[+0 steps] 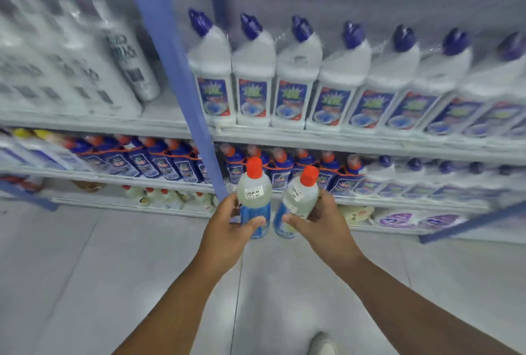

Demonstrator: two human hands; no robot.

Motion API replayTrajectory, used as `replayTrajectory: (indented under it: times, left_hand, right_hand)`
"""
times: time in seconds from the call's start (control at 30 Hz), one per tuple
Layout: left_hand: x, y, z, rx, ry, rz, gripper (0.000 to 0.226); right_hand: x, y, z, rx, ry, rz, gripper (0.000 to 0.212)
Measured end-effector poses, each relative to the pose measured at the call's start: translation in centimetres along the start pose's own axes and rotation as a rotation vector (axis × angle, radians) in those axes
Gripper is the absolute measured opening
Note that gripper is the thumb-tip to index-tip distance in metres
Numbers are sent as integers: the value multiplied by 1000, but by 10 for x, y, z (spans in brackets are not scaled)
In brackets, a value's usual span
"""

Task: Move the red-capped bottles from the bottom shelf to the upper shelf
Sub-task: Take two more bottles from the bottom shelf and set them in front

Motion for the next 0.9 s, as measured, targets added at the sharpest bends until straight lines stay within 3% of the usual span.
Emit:
replayTrajectory:
  times: [0.17,0.47,0.7,0.9]
  left_hand:
    - [21,132,-54,-171,1,2,56]
    - [16,340,-107,-416,-46,16,42]
    - [-30,459,-85,-467,-52,18,38]
    - [-74,521,-38,-461,61,39,32]
  right_hand:
    - [34,-130,-61,94,-14,-20,52]
    - [124,-305,-140,246,82,-27,49]
    - [213,-390,-112,342,74,5,50]
    - [272,-435,-47,384,0,-30,51]
Point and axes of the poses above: each hand's wrist, its own z-axis towards the middle knuckle, its own x-axis out of the back of the hand, y = z × x, the point moved 1 cm from there along z, towards the middle knuckle, and after that the axes turned 5 degrees about z, right-handed, at the moved point
